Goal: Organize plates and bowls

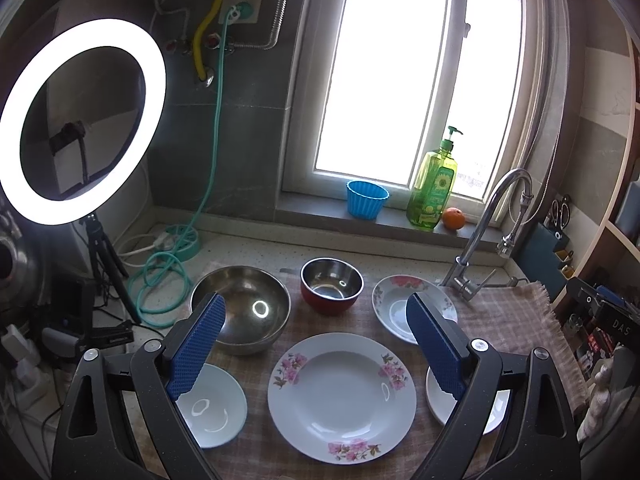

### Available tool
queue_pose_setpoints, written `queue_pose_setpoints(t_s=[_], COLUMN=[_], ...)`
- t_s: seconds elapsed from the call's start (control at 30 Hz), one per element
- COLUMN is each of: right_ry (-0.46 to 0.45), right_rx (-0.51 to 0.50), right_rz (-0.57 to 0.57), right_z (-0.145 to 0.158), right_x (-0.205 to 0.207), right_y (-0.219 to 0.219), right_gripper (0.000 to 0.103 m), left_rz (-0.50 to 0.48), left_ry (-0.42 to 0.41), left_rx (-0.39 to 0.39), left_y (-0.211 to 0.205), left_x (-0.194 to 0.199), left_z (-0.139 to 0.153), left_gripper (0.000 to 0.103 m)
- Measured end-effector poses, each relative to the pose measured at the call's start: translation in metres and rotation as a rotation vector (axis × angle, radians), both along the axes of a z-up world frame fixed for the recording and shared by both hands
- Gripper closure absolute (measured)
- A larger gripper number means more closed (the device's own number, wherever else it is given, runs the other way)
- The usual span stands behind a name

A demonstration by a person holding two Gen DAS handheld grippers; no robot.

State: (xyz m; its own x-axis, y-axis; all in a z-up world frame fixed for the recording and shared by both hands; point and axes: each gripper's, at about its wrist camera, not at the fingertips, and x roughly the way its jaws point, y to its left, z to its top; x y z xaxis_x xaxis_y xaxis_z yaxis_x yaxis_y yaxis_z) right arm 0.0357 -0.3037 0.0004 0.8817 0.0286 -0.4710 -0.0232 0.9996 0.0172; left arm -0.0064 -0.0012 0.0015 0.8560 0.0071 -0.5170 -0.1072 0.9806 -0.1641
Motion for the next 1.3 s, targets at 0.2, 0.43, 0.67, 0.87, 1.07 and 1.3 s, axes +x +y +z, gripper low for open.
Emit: queue_pose_setpoints(t_s=[0.2,0.43,0.67,0.87,1.07,1.3], right_ry=[0.002,0.0,0.001,0.003,0.004,0.006], right_rx=[0.001,0.001,0.002,0.0,0.0,-0.001], right_rz=[0.001,0.0,0.002,0.0,0.0,0.001], right_z=[-0.0006,-0.002,-0.0031,-0.0036,-0.0045,-0.0048], right_x=[0.0004,0.0006,0.0009,0.0019,0.0016,0.0029], right_y=[-0.0001,0.0004,0.0004,0.0012,0.0009,0.0013], right_gripper=[0.0,0.0,0.0,0.0,0.0,0.0], left_rz=[0.0,-0.003,-0.004,-0.004,-0.005,-0.009], left_ry=[0.002,0.004,0.005,0.006,0.007,0.009], left_rx=[-0.002,-0.003,-0.004,-0.003,-0.004,-0.004], left_y=[0.0009,0.0009,-0.0006,-0.0007,-0.0013,-0.0023], left_x=[0.0013,0.0019,0.0035,0.0037,0.0043,0.0068], left_z=[0.0004,0.0,-0.0009,-0.0008,-0.0013,-0.0026], left_gripper=[0.011,0.011,0.011,0.011,0.011,0.011])
